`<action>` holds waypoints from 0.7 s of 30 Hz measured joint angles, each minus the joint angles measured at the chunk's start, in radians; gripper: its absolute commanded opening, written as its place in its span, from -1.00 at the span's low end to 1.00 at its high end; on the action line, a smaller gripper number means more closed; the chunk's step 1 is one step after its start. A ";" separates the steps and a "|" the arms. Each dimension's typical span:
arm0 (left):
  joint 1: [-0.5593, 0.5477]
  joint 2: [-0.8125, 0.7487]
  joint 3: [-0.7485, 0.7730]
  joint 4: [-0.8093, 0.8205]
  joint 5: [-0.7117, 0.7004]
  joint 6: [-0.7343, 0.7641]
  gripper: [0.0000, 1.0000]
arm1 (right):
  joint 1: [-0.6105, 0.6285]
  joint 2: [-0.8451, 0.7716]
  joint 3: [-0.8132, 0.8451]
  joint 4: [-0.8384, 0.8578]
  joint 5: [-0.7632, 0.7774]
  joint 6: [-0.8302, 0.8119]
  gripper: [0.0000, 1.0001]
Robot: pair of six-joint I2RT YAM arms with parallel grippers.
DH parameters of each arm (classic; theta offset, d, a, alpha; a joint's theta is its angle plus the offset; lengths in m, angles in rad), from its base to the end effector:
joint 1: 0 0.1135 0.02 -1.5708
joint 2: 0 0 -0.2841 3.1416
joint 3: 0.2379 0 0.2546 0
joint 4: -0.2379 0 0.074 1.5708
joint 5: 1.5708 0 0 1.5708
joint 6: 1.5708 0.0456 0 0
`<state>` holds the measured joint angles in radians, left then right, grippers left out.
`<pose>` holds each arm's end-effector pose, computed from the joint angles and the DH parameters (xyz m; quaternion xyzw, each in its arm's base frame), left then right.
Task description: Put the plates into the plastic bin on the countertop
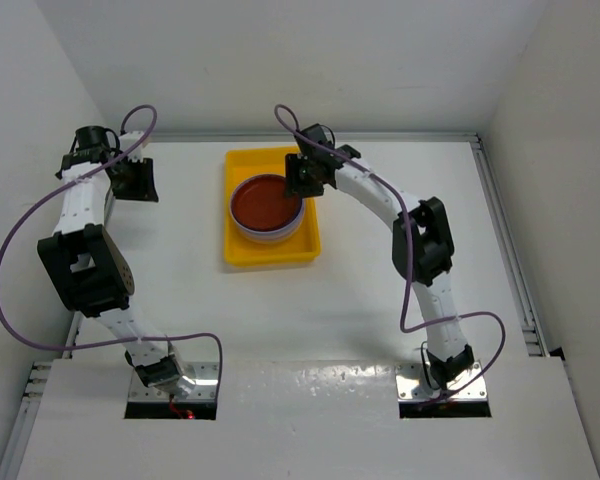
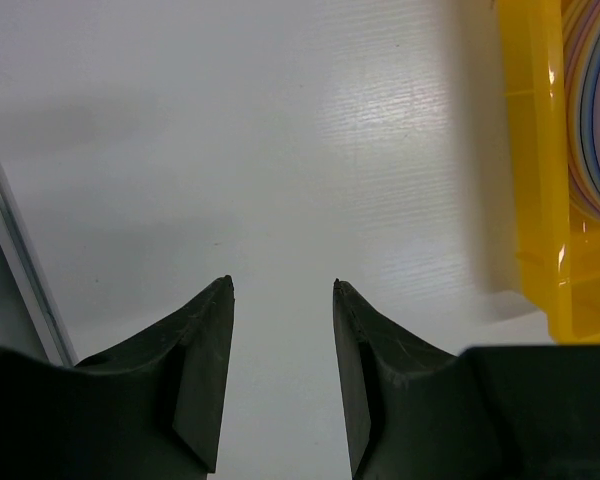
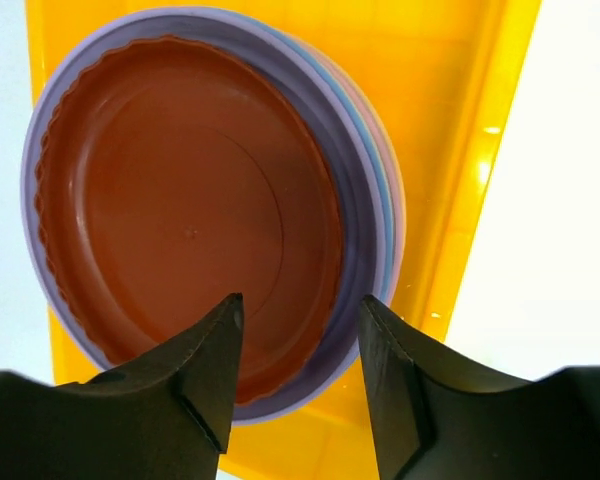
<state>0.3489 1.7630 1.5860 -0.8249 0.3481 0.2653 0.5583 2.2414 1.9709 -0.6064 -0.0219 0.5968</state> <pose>0.3731 0.1192 0.3094 0.0091 0.9465 -0.0749 0.3137 0.4469 0.2803 0.2358 0.0144 0.9403 0.1943 0.2792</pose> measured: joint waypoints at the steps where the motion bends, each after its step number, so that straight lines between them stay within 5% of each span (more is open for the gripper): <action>1: 0.000 -0.002 -0.002 -0.001 0.001 0.000 -0.07 | 0.001 -0.002 0.000 0.000 0.008 -0.008 0.03; 7: 0.000 -0.010 -0.003 -0.002 0.004 0.000 -0.07 | 0.001 -0.092 -0.043 0.014 0.063 -0.074 0.13; 12: 0.000 -0.033 -0.006 -0.002 0.005 0.000 -0.07 | -0.029 -0.347 -0.248 0.087 0.068 -0.105 -0.24; 14: 0.000 -0.051 -0.010 -0.002 0.004 0.000 -0.07 | -0.072 -0.486 -0.375 0.139 0.061 -0.104 -0.07; 15: 0.000 -0.061 -0.016 0.001 0.003 0.000 -0.07 | -0.100 -0.554 -0.445 0.166 0.064 -0.100 0.34; 18: 0.001 -0.113 -0.072 0.015 -0.010 0.001 -0.07 | -0.229 -0.779 -0.694 0.225 0.086 -0.091 0.80; 21: 0.008 -0.164 -0.159 0.033 -0.024 0.003 -0.07 | -0.380 -0.990 -0.943 0.264 0.151 -0.076 0.98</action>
<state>0.3565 1.5993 1.4265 -0.7918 0.3244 0.2687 0.1783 1.2514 1.0275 -0.3420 0.1295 0.5205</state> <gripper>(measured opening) 0.467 0.936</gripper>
